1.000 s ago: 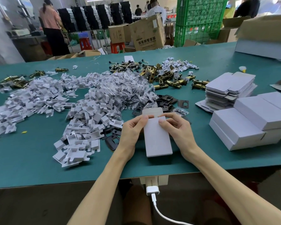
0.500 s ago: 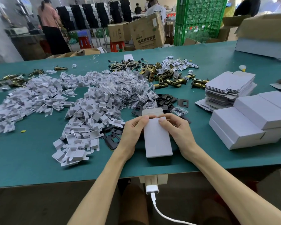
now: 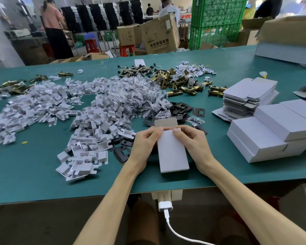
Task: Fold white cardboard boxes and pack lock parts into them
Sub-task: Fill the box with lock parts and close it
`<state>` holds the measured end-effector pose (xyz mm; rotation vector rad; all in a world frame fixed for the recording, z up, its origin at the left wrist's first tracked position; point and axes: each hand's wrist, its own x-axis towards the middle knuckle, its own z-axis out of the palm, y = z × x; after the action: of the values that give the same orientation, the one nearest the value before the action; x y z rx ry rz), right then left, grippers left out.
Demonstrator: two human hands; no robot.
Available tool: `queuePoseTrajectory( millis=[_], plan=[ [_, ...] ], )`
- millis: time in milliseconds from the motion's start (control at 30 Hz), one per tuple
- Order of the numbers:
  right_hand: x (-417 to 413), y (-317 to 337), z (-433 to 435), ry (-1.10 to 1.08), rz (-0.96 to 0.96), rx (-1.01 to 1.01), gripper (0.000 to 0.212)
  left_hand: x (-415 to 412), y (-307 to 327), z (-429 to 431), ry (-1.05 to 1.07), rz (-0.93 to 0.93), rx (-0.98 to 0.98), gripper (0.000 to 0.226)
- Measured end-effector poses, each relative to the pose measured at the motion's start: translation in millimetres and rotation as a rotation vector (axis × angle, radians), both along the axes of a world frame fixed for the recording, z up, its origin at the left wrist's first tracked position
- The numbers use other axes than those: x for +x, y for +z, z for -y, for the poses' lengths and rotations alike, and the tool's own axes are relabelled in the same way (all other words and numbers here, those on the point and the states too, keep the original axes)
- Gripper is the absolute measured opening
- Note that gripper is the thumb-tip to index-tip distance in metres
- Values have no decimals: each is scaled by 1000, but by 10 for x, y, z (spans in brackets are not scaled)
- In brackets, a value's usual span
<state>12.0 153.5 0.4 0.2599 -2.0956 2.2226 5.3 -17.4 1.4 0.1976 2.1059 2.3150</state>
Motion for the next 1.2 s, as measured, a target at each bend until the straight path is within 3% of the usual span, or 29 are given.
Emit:
queuePoseTrajectory(
  millis=[200,433,600,767,933,1033,1133,1200],
  plan=[
    [-10,-16,8,-29,-15,23,10,12,12,6,-21,-61,-11,23],
    [-26,-24,8,-39,-21,40,7,-22,0,23,-31,-102,13,49],
    [-25,-27,8,-44,-15,42,7,-19,-29,5,4,-76,37,15],
    [-11,-7,41,-60,-64,94,9,-12,-8,-7,48,-36,75,30],
    [2,6,35,-34,10,29,31,-14,4,-12,63,-36,65,29],
    [4,8,30,-37,28,21,33,-14,3,0,30,-31,74,20],
    [2,12,20,-19,20,22,32,-13,-3,-5,15,-18,77,31],
    [6,19,22,-20,-4,38,27,-12,-2,-1,11,-15,72,25]
  ],
)
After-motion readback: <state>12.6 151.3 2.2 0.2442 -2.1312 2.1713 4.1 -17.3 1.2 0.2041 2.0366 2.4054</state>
